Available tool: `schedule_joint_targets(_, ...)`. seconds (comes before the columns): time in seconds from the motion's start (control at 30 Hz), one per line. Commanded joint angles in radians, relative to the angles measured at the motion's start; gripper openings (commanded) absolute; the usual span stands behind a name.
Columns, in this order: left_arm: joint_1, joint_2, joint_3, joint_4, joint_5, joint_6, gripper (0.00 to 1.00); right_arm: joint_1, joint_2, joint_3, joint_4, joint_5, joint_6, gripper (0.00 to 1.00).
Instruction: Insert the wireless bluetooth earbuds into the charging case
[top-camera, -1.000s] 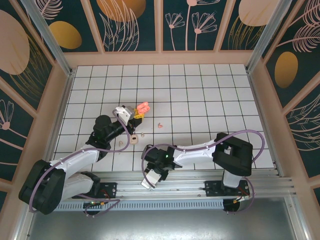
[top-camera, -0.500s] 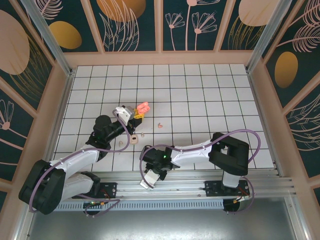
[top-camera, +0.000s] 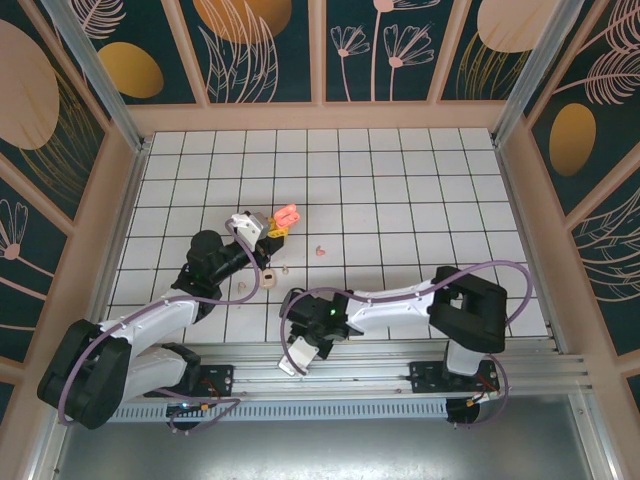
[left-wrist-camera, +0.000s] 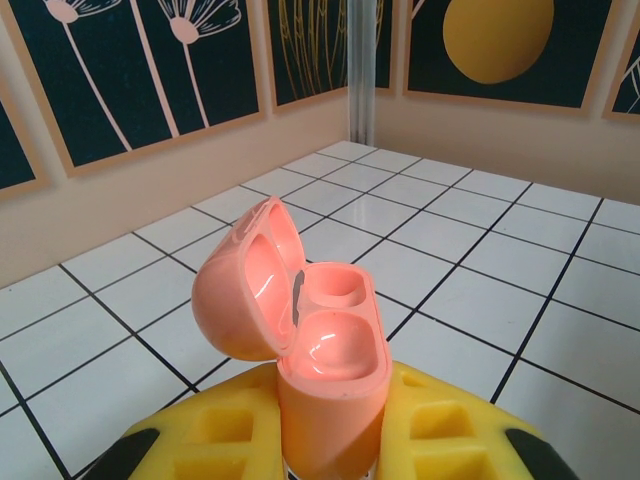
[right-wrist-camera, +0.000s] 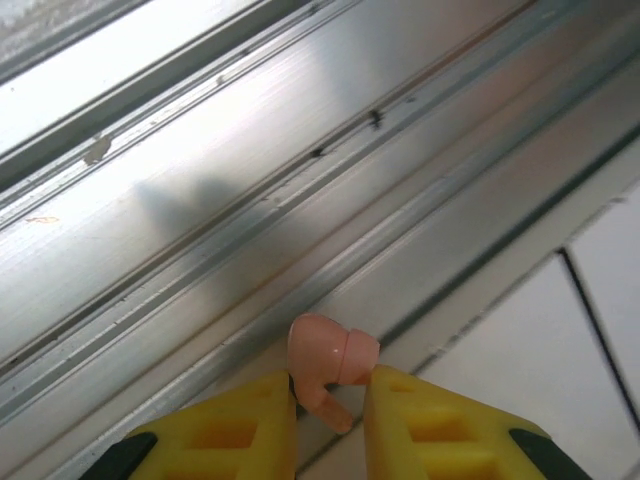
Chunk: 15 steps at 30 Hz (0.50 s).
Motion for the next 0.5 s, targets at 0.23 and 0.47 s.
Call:
schedule_joint_targets(0.23,-0.001,-0.018,0.006,-0.009,0.005,0.009,0.09,-0.074,-0.141,-0.028,0.045,-0.077,0.207,0.24)
schedule_joint_targets(0.47,-0.001,-0.016,0.013,-0.012,0.005,0.009,0.09,-0.233,-0.191,-0.110,0.054,-0.068,0.318,0.24)
